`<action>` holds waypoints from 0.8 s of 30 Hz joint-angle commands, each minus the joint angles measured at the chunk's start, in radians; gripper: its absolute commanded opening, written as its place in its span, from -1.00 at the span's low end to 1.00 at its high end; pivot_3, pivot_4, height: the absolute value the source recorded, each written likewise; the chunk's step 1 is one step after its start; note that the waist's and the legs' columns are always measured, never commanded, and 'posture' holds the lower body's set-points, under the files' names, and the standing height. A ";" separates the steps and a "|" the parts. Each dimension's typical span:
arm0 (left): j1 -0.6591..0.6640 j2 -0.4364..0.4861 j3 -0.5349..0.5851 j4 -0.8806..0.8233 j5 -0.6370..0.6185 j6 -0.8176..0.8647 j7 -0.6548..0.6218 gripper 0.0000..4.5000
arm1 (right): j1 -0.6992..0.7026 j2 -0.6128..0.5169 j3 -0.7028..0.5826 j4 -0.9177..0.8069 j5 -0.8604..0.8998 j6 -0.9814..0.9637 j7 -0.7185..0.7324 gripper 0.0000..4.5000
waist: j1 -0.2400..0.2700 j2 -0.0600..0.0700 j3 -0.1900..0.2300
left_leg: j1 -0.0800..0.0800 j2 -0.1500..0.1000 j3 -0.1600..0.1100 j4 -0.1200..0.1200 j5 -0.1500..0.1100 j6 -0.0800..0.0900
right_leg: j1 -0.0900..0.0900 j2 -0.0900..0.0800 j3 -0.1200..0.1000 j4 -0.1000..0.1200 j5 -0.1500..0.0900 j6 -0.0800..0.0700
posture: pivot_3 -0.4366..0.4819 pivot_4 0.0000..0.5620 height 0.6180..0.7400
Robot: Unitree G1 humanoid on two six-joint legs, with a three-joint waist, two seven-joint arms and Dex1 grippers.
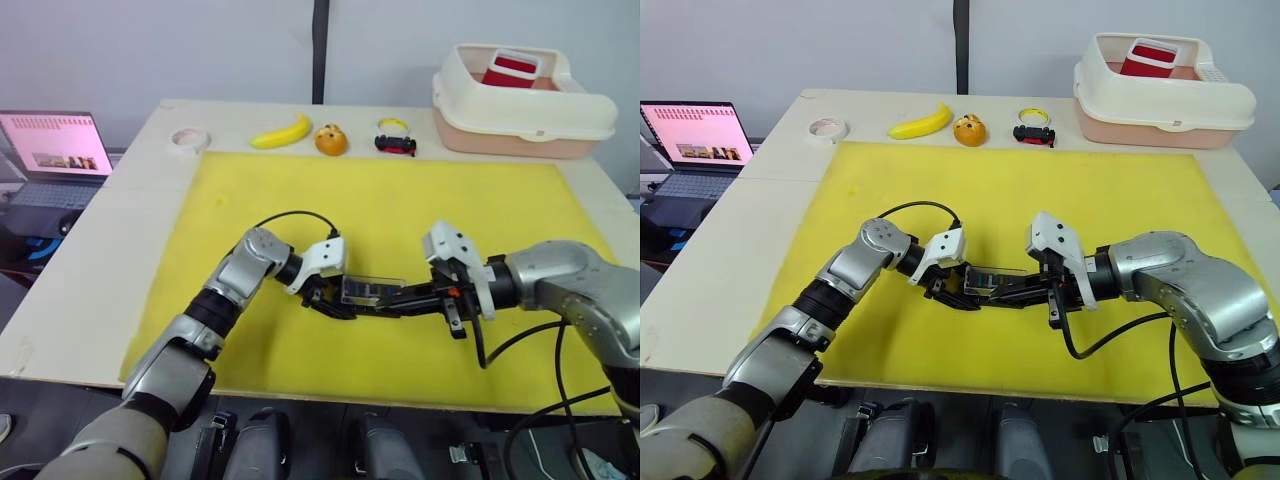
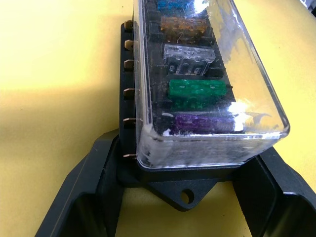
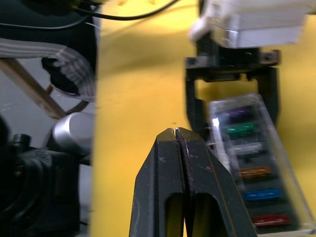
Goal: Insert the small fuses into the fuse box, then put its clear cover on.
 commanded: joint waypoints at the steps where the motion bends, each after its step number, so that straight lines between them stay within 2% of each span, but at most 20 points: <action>1: 0.011 -0.006 -0.011 -0.016 -0.005 0.004 -0.005 0.12 | -0.003 -0.030 -0.072 -0.008 0.021 -0.001 -0.022 -0.98 | 0.001 0.000 0.000 | 0.000 0.000 0.000 0.000 0.000 0.000 | 0.000 0.000 0.000 0.000 0.000 0.000 | -0.05 -0.47 1.00; 8: 0.034 -0.023 0.002 -0.036 -0.014 0.026 0.042 0.12 | 0.054 -0.133 -0.130 0.087 -0.060 -0.095 -0.013 -0.98 | 0.002 0.000 0.000 | -0.001 0.000 0.001 0.000 0.000 0.000 | 0.000 -0.001 0.000 -0.001 0.000 0.000 | -0.05 -0.47 1.00; 9: 0.035 -0.024 0.001 -0.037 -0.011 0.029 0.046 0.58 | 0.055 -0.137 -0.130 0.090 -0.062 -0.101 -0.012 -1.00 | 0.002 0.000 0.000 | -0.001 0.000 0.001 0.000 0.000 0.000 | 0.000 -0.001 0.000 -0.001 0.000 0.000 | -0.05 -0.47 1.00; 11: 0.038 -0.024 -0.001 -0.039 -0.006 0.035 0.049 0.95 | 0.054 -0.141 -0.129 0.093 -0.062 -0.108 -0.009 -1.00 | 0.002 0.000 0.000 | 0.000 0.000 0.000 0.000 0.000 0.000 | 0.000 0.000 0.000 0.000 0.000 0.000 | -0.05 -0.47 1.00; 12: 0.040 -0.023 -0.002 -0.041 -0.005 0.036 0.048 1.00 | 0.052 -0.143 -0.129 0.095 -0.062 -0.111 -0.009 -1.00 | 0.003 0.000 0.000 | 0.000 0.000 0.000 0.000 0.000 0.000 | 0.000 0.000 0.000 0.000 0.000 0.000 | -0.05 -0.47 1.00; 17: 0.053 0.003 0.002 -0.072 -0.016 0.056 0.027 1.00 | 0.043 -0.156 -0.134 0.112 -0.068 -0.123 -0.002 -1.00 | 0.002 0.000 0.000 | -0.001 -0.001 0.001 0.000 0.000 0.000 | 0.000 -0.001 0.000 -0.002 0.000 0.000 | -0.05 -0.47 1.00; 24: 0.140 0.131 0.076 -0.230 -0.074 0.129 0.033 1.00 | 0.040 -0.192 -0.149 0.134 -0.079 -0.149 0.021 -1.00 | -0.018 0.000 0.000 | 0.000 0.001 0.000 -0.001 0.000 0.000 | -0.001 0.000 0.001 -0.001 0.000 0.000 | -0.05 -0.47 1.00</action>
